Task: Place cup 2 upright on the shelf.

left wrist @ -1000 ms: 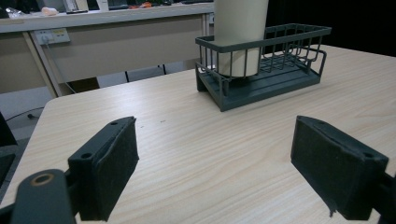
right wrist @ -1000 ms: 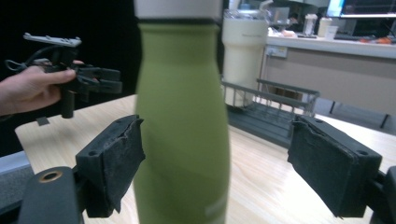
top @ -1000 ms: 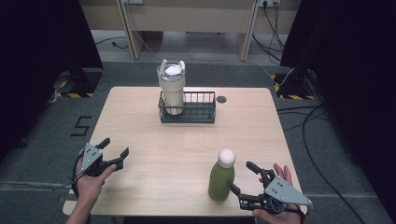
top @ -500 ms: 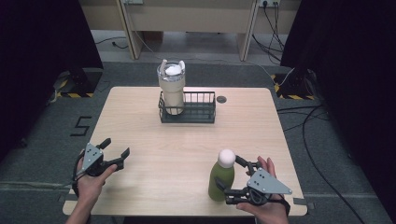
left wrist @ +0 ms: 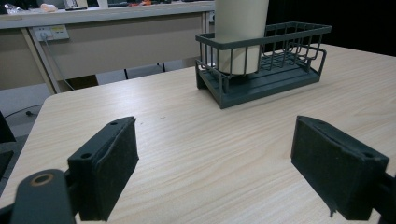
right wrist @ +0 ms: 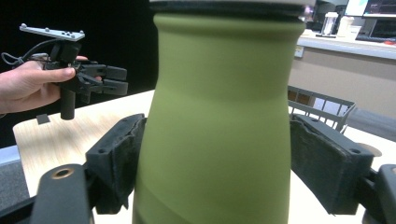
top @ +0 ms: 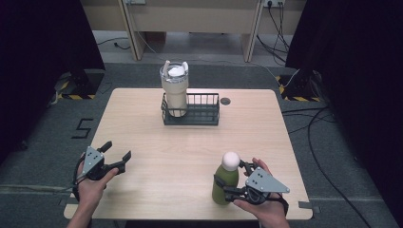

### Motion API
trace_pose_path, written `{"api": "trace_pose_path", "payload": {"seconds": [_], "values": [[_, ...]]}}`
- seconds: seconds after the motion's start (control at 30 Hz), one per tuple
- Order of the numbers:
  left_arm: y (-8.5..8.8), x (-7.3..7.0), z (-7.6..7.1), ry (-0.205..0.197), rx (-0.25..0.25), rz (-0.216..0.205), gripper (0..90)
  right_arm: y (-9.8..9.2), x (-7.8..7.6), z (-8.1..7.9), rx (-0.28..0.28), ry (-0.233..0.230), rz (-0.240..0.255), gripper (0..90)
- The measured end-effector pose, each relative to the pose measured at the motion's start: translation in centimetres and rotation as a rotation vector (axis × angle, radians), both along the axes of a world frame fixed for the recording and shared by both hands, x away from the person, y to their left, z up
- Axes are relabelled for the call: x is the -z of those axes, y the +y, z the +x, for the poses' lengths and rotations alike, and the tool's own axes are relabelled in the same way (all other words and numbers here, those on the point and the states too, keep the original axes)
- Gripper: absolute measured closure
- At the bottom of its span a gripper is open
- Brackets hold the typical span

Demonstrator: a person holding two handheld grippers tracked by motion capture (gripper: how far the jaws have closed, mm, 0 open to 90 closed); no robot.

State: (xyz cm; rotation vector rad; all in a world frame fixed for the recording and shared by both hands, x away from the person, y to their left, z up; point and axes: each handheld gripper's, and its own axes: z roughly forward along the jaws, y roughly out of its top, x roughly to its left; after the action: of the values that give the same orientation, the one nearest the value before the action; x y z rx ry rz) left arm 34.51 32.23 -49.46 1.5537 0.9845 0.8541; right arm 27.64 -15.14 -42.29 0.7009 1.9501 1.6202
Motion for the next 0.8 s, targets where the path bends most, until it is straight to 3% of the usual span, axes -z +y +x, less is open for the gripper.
{"api": "trace_pose_path", "payload": {"seconds": [0.13, 0.8], "values": [[0.0, -0.03, -0.03, -0.001, -0.001, 0.0, 14.1, 0.02, 0.05, -0.07, -0.01, 0.008, 0.016, 29.5], [0.06, -0.03, -0.05, -0.001, -0.001, -0.004, 14.2, 0.43, -0.17, -0.16, 0.01, 0.007, 0.011, 31.1]]}}
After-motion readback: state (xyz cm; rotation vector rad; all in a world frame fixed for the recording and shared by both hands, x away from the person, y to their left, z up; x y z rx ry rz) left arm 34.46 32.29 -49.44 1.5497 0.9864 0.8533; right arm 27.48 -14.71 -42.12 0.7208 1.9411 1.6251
